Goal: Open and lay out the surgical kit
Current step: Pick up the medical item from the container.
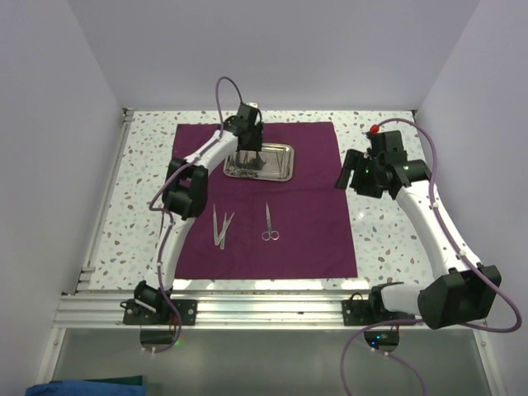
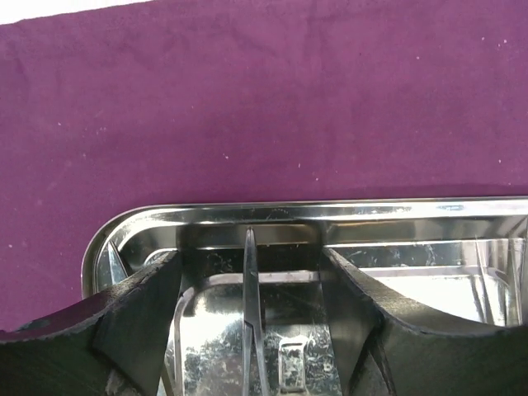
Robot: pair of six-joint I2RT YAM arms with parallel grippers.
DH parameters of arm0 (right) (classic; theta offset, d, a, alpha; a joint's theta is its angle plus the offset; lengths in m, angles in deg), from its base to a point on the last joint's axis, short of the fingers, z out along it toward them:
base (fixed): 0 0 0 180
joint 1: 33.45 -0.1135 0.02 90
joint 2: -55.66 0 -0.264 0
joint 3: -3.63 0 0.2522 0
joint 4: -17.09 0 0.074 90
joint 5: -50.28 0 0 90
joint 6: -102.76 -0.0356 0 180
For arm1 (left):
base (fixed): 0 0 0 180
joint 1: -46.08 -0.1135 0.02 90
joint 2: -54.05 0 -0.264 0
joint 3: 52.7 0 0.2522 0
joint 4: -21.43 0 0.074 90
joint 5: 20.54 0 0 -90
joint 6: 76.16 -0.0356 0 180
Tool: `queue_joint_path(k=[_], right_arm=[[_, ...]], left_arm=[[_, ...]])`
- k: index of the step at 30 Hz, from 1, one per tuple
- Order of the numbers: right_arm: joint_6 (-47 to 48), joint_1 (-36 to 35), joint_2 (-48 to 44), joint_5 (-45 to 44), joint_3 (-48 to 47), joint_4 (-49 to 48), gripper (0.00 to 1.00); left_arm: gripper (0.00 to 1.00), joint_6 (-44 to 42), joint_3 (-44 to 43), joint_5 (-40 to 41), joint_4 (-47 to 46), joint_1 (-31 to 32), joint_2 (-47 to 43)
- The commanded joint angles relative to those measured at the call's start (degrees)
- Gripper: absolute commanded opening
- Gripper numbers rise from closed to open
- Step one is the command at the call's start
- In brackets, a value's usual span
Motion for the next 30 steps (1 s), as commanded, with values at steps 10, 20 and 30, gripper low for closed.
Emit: queue_joint_path(k=[10,20,30], right_arm=[[-0.5,-0.1,1.1,-0.8,-1.2,-0.6,0.72],[-0.5,0.0,1.3,-0.1,0.0,-1.8,0.72],[0.0,0.0,1.1,0.4,-1.2,-1.4,0.72]], left_arm=[[0.58,-2.9,-2.0,3.8,3.1,-0.3,4.3],[0.25,-2.7,-2.6,2.1,9.8,-0.3,7.1],[0.00,-3.9,-2.6,0.7,11.9,-0.9,8.9]])
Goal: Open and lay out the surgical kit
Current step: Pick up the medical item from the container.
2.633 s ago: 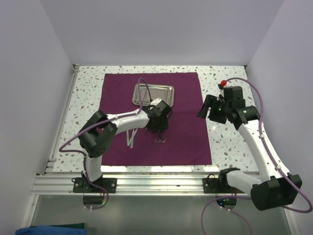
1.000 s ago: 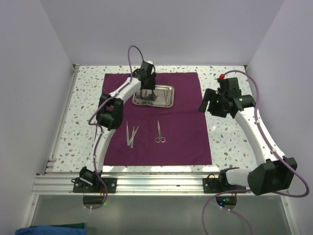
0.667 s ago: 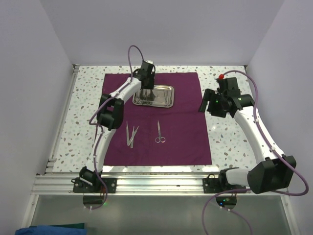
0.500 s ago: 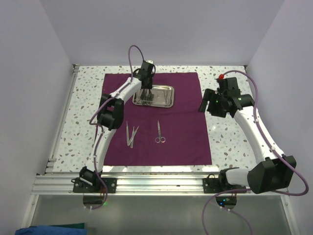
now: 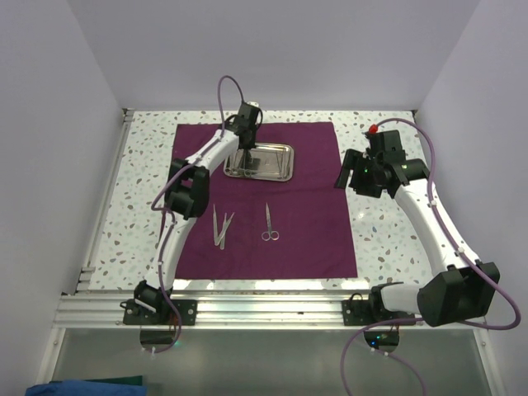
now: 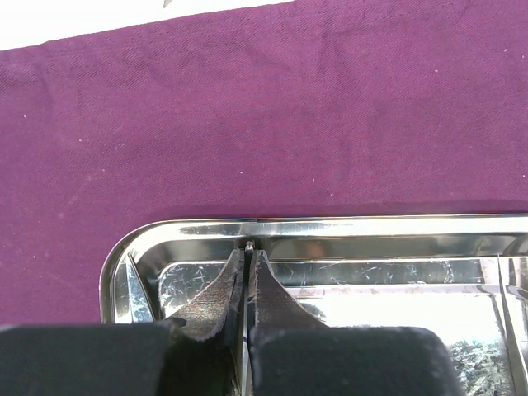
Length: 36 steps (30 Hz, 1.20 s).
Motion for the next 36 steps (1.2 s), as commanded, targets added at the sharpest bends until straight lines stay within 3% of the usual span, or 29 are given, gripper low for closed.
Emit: queue_joint_path(k=[1,10,29,36], right_arm=[[0.3,-0.2,0.1,0.4,-1.3,-0.7,0.72],[0.0,-0.2,-0.2,1.5,-1.1,-0.9,0.72],[-0.9,-0.2,-2.9,2.3,0.2,-1.8,0.72],[-1.1,-0.1,-4.4,2.7,1.7,-2.3,0.72]], left_arm=[[0.00,-1.5,1.0,-2.0,9.6,-1.1,6.4],[0.00,1.6,0.0,-7.4,4.4,-1.8,-0.6],[0.00,4.8,-1.0,-7.7,1.1,-2.2,-13.7],[0.00,8.4,7.8,-9.4,2.5,-1.9,-20.9]])
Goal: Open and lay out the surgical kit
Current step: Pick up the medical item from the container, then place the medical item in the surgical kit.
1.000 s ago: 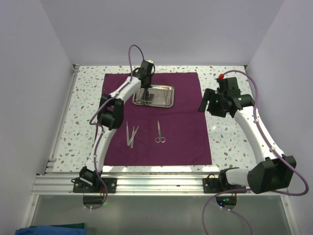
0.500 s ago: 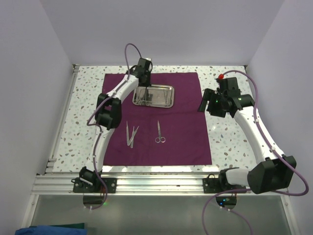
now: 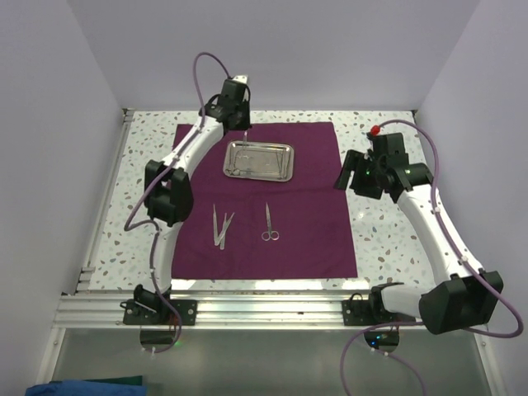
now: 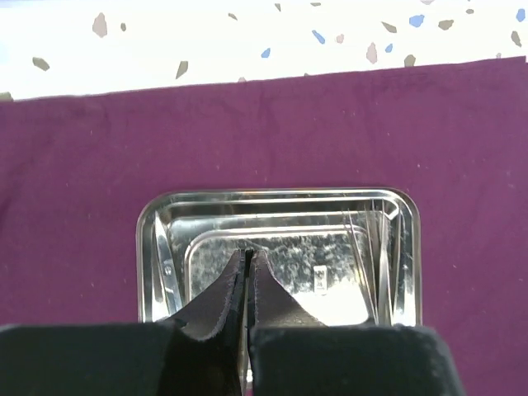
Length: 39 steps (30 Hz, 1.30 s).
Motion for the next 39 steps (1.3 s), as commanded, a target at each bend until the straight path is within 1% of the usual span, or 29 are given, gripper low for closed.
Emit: queue_joint_path(k=[1,2,3,4,5,7,8,10,14,17,23,26,32,33,34,35,38,39], right_arm=[[-0.6,-0.2,-2.3,1.1,1.1,-1.9,0.72],[-0.6,-0.2,-2.4,1.1,1.2,-1.9,0.72],[-0.6,-0.2,-2.5,1.2,1.4,-2.0,0.72],[-0.6,-0.2,-2.7,1.2,1.8,-2.1,0.72],[-0.6,-0.2,-3.0,1.3,2.0,-2.2,0.72],[-0.6,-0.2,-3.3,1.6,2.6,-2.3,0.72],[-0.6,-0.2,-3.5,1.8,2.9,-2.4,0.72],[-0.6,-0.2,-4.0,2.1,3.8,-2.4,0.72],[-0.4,-0.2,-5.0,2.9,5.4,-2.5,0.72],[0.0,-0.2,-6.0,3.3,6.6,-2.2,0.72],[0.8,-0.2,-8.9,3.2,8.6,-0.9,0.72],[0.9,-0.2,-10.3,3.2,9.6,-0.4,0.72],[1.0,-0.2,-12.4,3.1,10.6,0.2,0.72],[0.9,-0.2,-12.5,3.1,10.7,0.3,0.72],[0.9,-0.2,-12.6,3.0,10.7,0.3,0.72],[1.0,-0.2,-13.1,2.9,10.7,0.5,0.72],[1.0,-0.2,-13.7,2.4,11.0,1.2,0.72],[1.1,-0.2,-14.2,2.3,11.3,1.3,0.72]], left_arm=[[0.00,4.3,9.1,-1.1,0.7,0.0,-9.2],[0.00,5.1,9.2,-0.8,0.7,0.3,-10.8],[0.00,5.8,13.8,-0.7,0.6,0.6,-12.4],[0.00,6.5,16.0,0.7,1.1,1.5,-15.4],[0.00,8.3,20.8,1.3,1.3,2.0,-16.8],[0.00,9.7,26.0,2.1,0.1,4.0,-21.6],[0.00,11.6,31.0,2.4,-0.5,4.9,-23.2],[0.00,13.3,35.3,3.5,-2.2,7.9,-27.3],[0.00,18.9,44.2,4.4,-4.8,12.3,-31.7],[0.00,22.5,47.7,4.1,-6.0,14.0,-33.3],[0.00,26.7,51.4,3.9,-7.2,17.2,-33.0],[0.00,27.5,53.3,2.9,-8.7,18.8,-32.9],[0.00,27.3,52.9,3.2,-8.6,21.2,-31.0],[0.03,27.1,52.8,3.2,-8.2,21.3,-30.4],[0.09,26.4,51.8,3.5,-7.9,21.2,-29.9],[0.22,26.2,51.0,4.0,-7.2,21.3,-29.6],[0.44,25.0,48.0,5.8,-5.0,21.3,-28.7],[0.53,24.8,47.2,6.1,-4.2,21.2,-28.4]])
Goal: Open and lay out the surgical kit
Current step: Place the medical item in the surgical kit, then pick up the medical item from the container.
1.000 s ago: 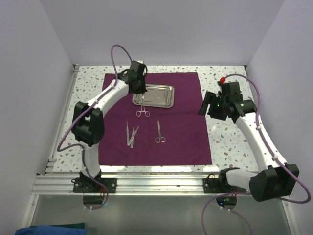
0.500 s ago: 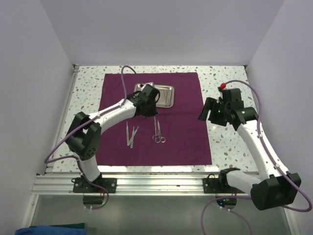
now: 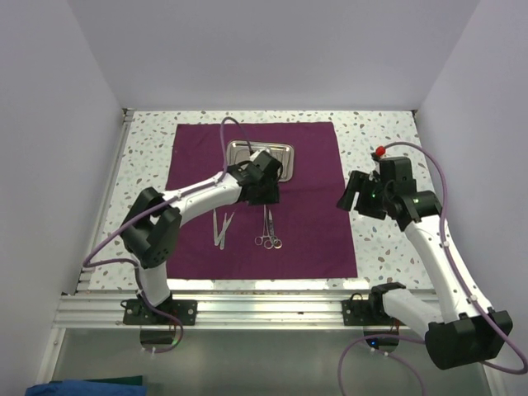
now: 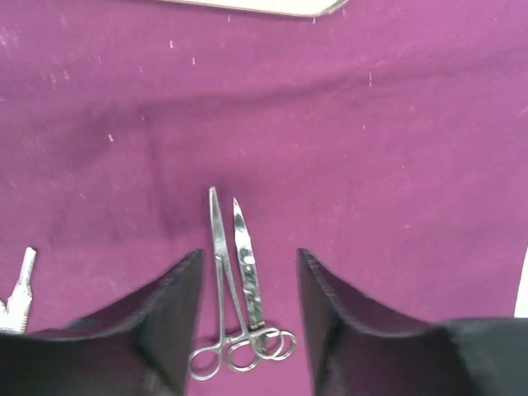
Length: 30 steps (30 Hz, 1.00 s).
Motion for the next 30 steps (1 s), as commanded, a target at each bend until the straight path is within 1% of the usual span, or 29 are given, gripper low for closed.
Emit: queue_joint_path(k=[1,3,7,8,11,14,17,19,24,30], right_arm=[[0.9,-0.1,-2.2,0.6,0.5,1.1,0.72],[1.1,-0.1,-2.8,0.1,0.9,1.2,0.72],[1.1,-0.1,-3.5,0.0,1.1,1.7,0.72],[1.2,-0.1,-3.7,-0.1,1.1,1.7,0.72],[1.1,0.0,-3.8,-0.7,1.0,1.7,0.72],[1.1,0.0,-3.8,-1.1,0.9,1.9,0.72],[1.1,0.0,-3.4,-1.5,0.5,2.0,0.72],[1.0,-0.1,-2.9,-1.6,0.1,2.0,0.72],[1.2,0.0,-0.4,-2.1,-1.8,2.1,0.72],[1.4,0.0,3.3,-3.0,-4.2,1.3,0.72]], left_arm=[[0.57,-1.0,-5.8,3.0,1.1,-0.2,0.7],[0.60,-1.9,-7.6,4.4,2.2,-0.4,1.2],[0.58,-7.5,-14.5,7.0,4.5,-2.7,3.0],[0.56,-8.6,-15.7,6.7,4.5,-4.6,3.6],[0.54,-12.9,-20.4,4.6,4.6,-8.2,5.9],[0.53,-16.4,-24.5,4.6,5.2,-13.1,8.6],[0.52,-19.7,-28.2,5.1,5.5,-15.7,12.0],[0.52,-21.9,-30.5,5.6,5.5,-16.8,15.0],[0.50,-24.1,-34.8,6.0,6.2,-18.9,21.1],[0.48,-26.0,-37.6,6.8,5.7,-20.0,24.8]])
